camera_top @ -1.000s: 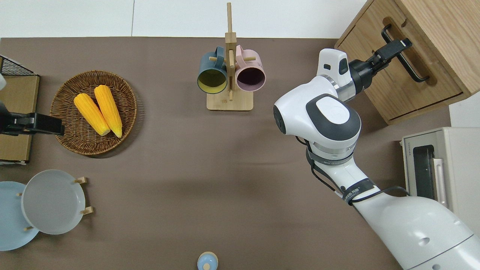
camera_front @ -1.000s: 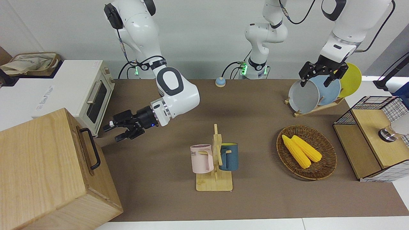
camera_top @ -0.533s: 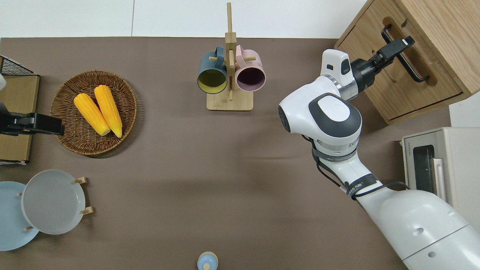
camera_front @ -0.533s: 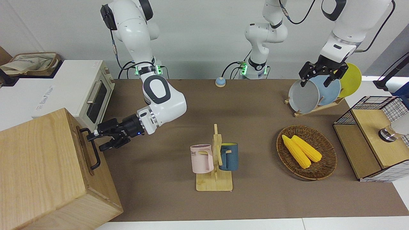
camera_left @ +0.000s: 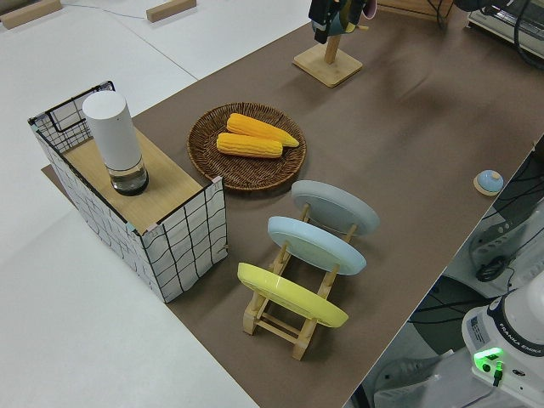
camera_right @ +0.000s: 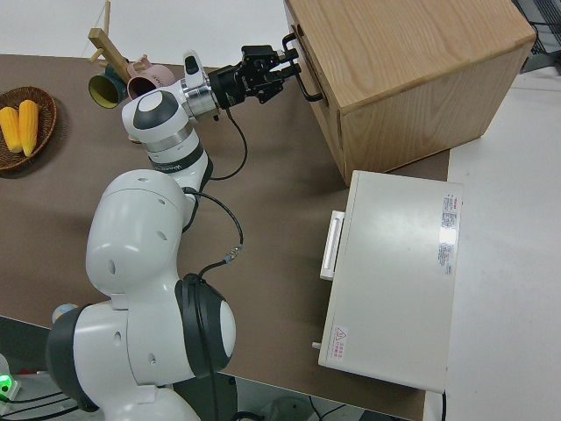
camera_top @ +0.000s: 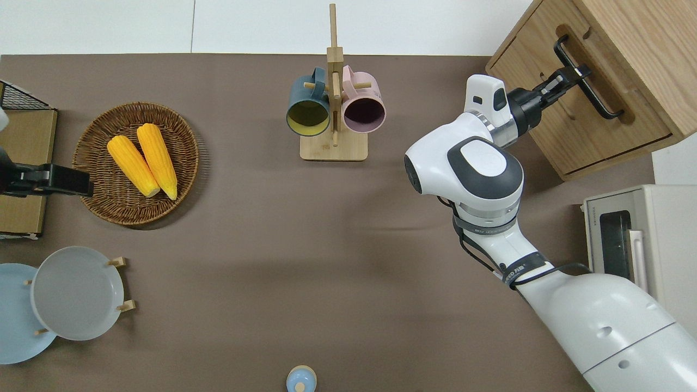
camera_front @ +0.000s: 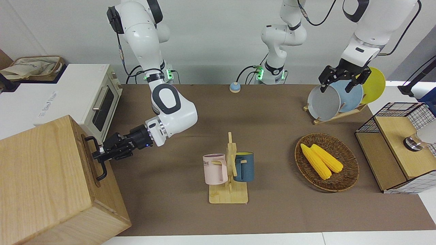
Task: Slide drawer open with right arm
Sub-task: 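Hook the right gripper onto the black drawer handle and grasp it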
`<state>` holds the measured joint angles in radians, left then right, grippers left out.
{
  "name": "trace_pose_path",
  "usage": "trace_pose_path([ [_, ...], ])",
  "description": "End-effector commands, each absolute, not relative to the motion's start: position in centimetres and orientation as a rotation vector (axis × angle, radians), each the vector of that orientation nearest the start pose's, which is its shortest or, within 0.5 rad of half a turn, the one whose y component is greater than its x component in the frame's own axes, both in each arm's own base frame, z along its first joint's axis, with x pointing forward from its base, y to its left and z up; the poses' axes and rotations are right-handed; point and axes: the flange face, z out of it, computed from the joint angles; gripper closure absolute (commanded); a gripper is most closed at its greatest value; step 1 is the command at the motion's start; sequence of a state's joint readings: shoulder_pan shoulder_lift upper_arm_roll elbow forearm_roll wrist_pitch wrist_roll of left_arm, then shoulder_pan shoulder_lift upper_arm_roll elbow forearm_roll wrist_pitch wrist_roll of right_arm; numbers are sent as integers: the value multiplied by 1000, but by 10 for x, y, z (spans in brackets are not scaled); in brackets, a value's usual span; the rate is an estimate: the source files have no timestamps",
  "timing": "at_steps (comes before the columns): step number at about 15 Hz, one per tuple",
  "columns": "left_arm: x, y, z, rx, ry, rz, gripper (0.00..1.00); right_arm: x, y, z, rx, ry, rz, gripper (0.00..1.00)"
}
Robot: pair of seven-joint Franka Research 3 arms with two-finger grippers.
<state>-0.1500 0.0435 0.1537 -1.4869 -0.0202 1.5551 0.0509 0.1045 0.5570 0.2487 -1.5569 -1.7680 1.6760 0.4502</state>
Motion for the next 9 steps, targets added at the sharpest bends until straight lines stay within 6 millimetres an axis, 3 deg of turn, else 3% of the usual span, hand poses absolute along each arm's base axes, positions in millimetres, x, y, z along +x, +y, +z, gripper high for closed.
trace_pose_path([
  [1, 571, -2, 641, -3137, 88, -52, 2, 706, 101, 401, 1494, 501, 326, 996],
  [5, 571, -2, 641, -3137, 88, -52, 5, 704, 117, 404, 1494, 520, 327, 996],
  [9, 571, -2, 641, -3137, 88, -52, 5, 688, 164, 406, 1505, 531, 314, 996],
])
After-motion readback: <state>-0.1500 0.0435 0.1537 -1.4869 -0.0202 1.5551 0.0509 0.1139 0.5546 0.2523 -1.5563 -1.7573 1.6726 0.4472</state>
